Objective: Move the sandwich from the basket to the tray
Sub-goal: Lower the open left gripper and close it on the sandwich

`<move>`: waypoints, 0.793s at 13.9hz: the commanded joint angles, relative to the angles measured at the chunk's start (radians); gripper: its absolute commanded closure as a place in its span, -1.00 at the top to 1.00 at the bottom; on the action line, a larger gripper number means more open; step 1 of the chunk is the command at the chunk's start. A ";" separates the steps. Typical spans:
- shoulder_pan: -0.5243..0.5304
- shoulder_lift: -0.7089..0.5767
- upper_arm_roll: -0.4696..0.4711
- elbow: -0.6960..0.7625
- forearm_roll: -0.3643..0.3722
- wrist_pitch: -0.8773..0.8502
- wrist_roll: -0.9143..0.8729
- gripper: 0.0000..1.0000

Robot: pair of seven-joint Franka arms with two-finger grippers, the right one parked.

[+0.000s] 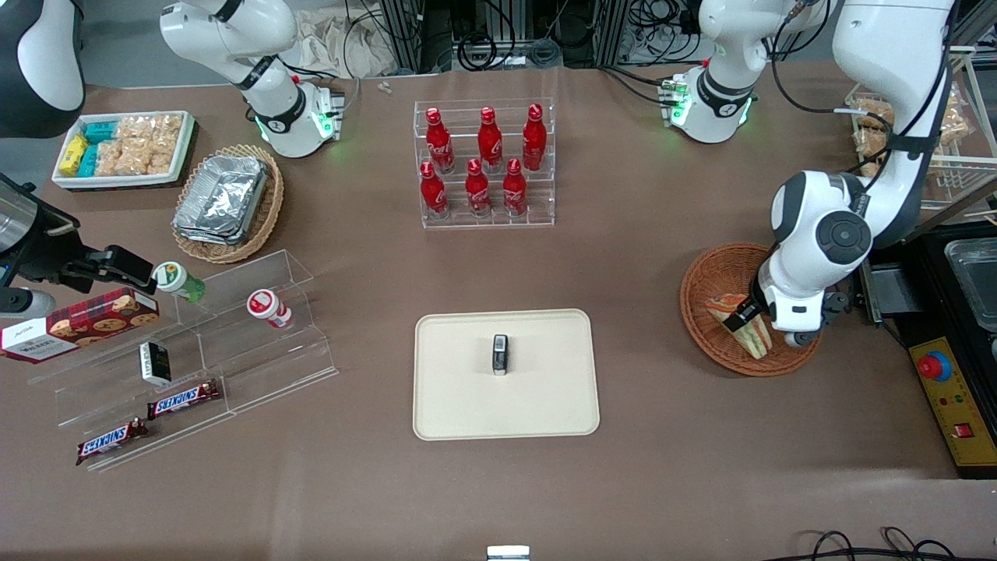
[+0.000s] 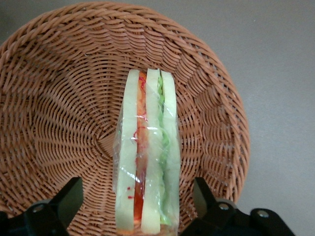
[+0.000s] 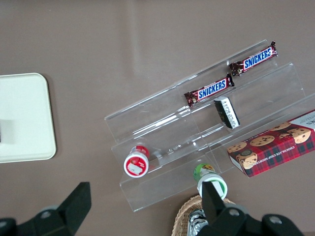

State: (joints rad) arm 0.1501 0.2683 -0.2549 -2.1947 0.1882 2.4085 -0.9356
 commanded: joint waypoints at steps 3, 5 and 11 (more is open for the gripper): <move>-0.001 0.043 0.000 -0.010 0.080 0.073 -0.054 0.98; 0.002 0.043 0.000 -0.008 0.080 0.073 -0.055 -0.09; -0.001 0.003 -0.003 0.007 0.077 0.057 -0.114 -1.00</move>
State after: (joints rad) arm 0.1510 0.3054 -0.2550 -2.1807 0.2343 2.4456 -0.9872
